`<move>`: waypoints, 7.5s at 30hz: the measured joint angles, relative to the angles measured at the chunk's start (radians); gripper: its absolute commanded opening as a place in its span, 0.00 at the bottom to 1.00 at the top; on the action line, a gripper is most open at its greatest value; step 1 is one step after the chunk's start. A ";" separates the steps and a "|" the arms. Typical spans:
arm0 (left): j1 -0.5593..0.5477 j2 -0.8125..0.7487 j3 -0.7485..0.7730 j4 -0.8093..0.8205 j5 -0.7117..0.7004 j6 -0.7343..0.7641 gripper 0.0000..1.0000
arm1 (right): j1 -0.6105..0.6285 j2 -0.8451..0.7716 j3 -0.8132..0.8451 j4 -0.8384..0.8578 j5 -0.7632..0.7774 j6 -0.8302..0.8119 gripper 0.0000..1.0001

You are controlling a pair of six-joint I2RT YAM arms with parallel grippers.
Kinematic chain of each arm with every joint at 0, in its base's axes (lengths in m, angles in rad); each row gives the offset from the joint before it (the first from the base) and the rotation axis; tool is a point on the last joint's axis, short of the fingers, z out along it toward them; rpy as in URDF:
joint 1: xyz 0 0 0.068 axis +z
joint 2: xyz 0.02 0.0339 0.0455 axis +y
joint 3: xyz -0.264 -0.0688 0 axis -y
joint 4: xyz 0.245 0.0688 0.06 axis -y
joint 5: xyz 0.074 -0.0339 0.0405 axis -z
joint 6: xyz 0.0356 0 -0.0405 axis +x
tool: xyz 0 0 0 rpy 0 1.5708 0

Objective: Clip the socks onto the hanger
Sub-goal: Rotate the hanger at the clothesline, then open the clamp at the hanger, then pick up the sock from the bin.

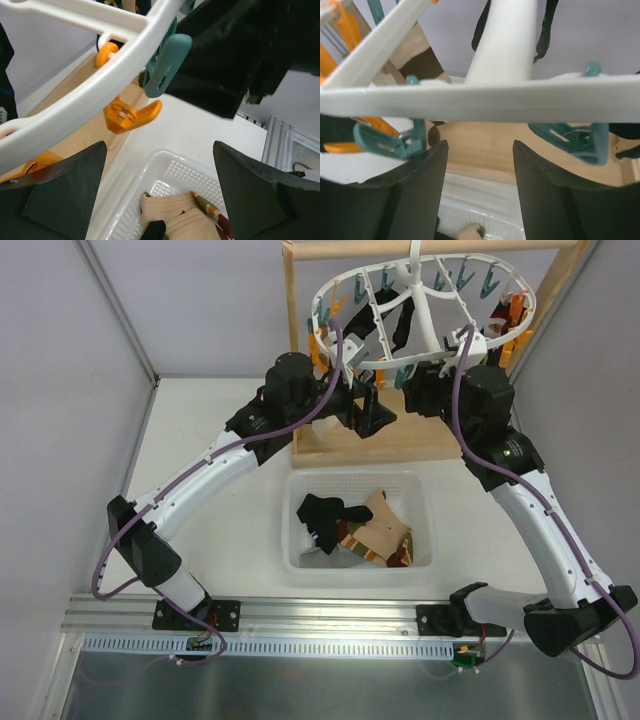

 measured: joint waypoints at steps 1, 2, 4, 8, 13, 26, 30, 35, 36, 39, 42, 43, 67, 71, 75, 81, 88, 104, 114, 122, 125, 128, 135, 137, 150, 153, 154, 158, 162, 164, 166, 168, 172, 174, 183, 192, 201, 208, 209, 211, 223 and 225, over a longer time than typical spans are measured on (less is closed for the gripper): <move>0.005 0.008 0.005 0.000 -0.013 -0.016 0.87 | 0.000 -0.004 -0.020 0.013 -0.011 -0.031 0.61; 0.010 0.015 0.013 0.000 -0.018 -0.031 0.86 | 0.000 -0.009 -0.040 0.027 -0.026 -0.063 0.63; 0.034 0.027 0.028 0.003 -0.024 -0.074 0.84 | 0.000 -0.018 -0.071 0.037 -0.058 -0.122 0.65; 0.099 0.040 0.050 0.024 -0.028 -0.133 0.83 | 0.000 -0.030 -0.083 0.040 -0.114 -0.203 0.65; 0.144 0.055 0.078 0.039 -0.029 -0.177 0.82 | 0.000 -0.064 -0.086 0.047 -0.158 -0.261 0.66; 0.159 0.087 0.115 0.055 -0.012 -0.185 0.70 | -0.017 -0.067 -0.124 0.174 -0.327 -0.271 0.72; 0.159 0.090 0.115 0.056 -0.003 -0.182 0.62 | -0.017 -0.064 -0.126 0.205 -0.333 -0.259 0.72; 0.159 0.090 0.115 0.060 -0.002 -0.179 0.53 | -0.017 -0.064 -0.126 0.220 -0.338 -0.249 0.71; 0.159 0.090 0.115 0.060 -0.002 -0.178 0.52 | -0.017 -0.064 -0.126 0.219 -0.345 -0.247 0.71; 0.159 0.090 0.115 0.064 -0.002 -0.178 0.49 | -0.017 -0.068 -0.126 0.213 -0.363 -0.234 0.71; 0.159 0.090 0.115 0.067 -0.002 -0.177 0.47 | -0.017 -0.095 -0.130 0.185 -0.377 -0.220 0.71; 0.159 0.090 0.115 0.068 -0.002 -0.177 0.46 | -0.017 -0.112 -0.135 0.175 -0.380 -0.215 0.70; 0.159 0.087 0.095 0.111 -0.004 -0.170 0.24 | 0.126 -0.016 0.028 0.108 -0.247 -0.243 0.71; 0.159 0.085 0.089 0.119 -0.004 -0.169 0.24 | 0.135 -0.006 0.038 0.110 -0.155 -0.254 0.72; 0.159 0.082 0.089 0.121 -0.004 -0.166 0.22 | 0.140 -0.006 0.046 0.113 -0.084 -0.269 0.72; 0.159 0.072 0.088 0.123 -0.004 -0.158 0.22 | 0.146 0.011 0.055 0.130 -0.037 -0.280 0.72; 0.159 0.068 0.088 0.125 -0.003 -0.154 0.22 | 0.147 0.058 0.056 0.154 -0.027 -0.280 0.73; 0.159 0.062 0.088 0.126 -0.004 -0.148 0.22 | 0.149 0.076 0.056 0.232 -0.054 -0.249 0.68; 0.159 0.054 0.068 0.128 -0.004 -0.141 0.21 | 0.149 0.087 0.061 0.242 -0.074 -0.200 0.65; 0.159 0.050 0.060 0.132 -0.004 -0.125 0.21 | 0.149 0.129 0.066 0.257 -0.071 -0.200 0.62; 0.159 0.050 0.060 0.134 -0.004 -0.124 0.21 | 0.149 0.132 0.066 0.277 -0.070 -0.199 0.60; 0.159 0.048 0.059 0.136 -0.004 -0.121 0.21 | 0.149 0.132 0.066 0.299 -0.065 -0.193 0.57; 0.159 0.042 0.056 0.140 -0.008 -0.120 0.21 | 0.149 0.132 0.063 0.338 -0.039 -0.179 0.32; 0.159 0.042 0.055 0.141 -0.011 -0.120 0.21 | 0.149 0.132 0.063 0.346 -0.031 -0.175 0.24; 0.161 -0.040 -0.072 0.145 -0.006 -0.098 0.47 | 0.145 0.108 0.051 0.344 -0.034 -0.156 0.04; 0.161 -0.112 -0.147 0.153 0.006 -0.097 0.57 | 0.143 0.105 0.051 0.338 -0.037 -0.140 0.04; 0.161 -0.130 -0.162 0.153 0.013 -0.095 0.63 | 0.143 0.105 0.052 0.333 -0.037 -0.133 0.04; 0.161 -0.227 -0.241 0.171 0.022 -0.094 0.75 | 0.141 0.105 0.054 0.287 -0.034 -0.097 0.03; 0.161 -0.336 -0.370 0.193 0.024 -0.105 0.79 | 0.141 0.104 0.054 0.262 -0.026 -0.078 0.03; 0.161 -0.382 -0.450 0.198 0.028 -0.119 0.78 | 0.141 0.103 0.054 0.255 -0.025 -0.072 0.02; 0.161 -0.417 -0.535 0.198 0.045 -0.138 0.77 | 0.141 0.102 0.054 0.252 -0.025 -0.068 0.02; 0.161 -0.436 -0.613 0.192 0.054 -0.162 0.76 | 0.141 0.102 0.054 0.250 -0.025 -0.064 0.02; 0.153 -0.442 -0.760 0.169 0.074 -0.211 0.76 | 0.141 0.101 0.054 0.245 -0.025 -0.051 0.02; 0.122 -0.442 -0.829 0.149 0.068 -0.232 0.76 | 0.141 0.100 0.054 0.240 -0.025 -0.047 0.02; -0.061 -0.298 -0.879 0.113 -0.069 -0.241 0.79 | 0.141 0.090 0.054 0.220 -0.026 -0.042 0.02; -0.183 -0.026 -0.701 0.142 -0.112 -0.159 0.77 | 0.141 0.076 0.054 0.187 -0.026 -0.042 0.02; -0.286 0.104 -0.693 0.326 -0.045 -0.147 0.72 | 0.131 0.065 0.054 0.158 -0.025 -0.042 0.02; -0.325 0.146 -0.658 0.376 -0.034 -0.151 0.69 | 0.123 0.026 0.040 0.148 -0.024 -0.043 0.02; -0.331 0.150 -0.655 0.383 -0.032 -0.151 0.68 | 0.122 0.023 0.040 0.146 -0.024 -0.043 0.02; -0.344 0.162 -0.652 0.403 -0.030 -0.151 0.67 | 0.120 0.019 0.040 0.144 -0.025 -0.043 0.02; -0.368 0.224 -0.624 0.419 -0.029 -0.172 0.01 | 0.111 0.011 0.025 0.134 -0.026 -0.043 0.02; -0.370 0.224 -0.624 0.420 -0.034 -0.175 0.00 | 0.108 0.009 0.024 0.134 -0.026 -0.043 0.02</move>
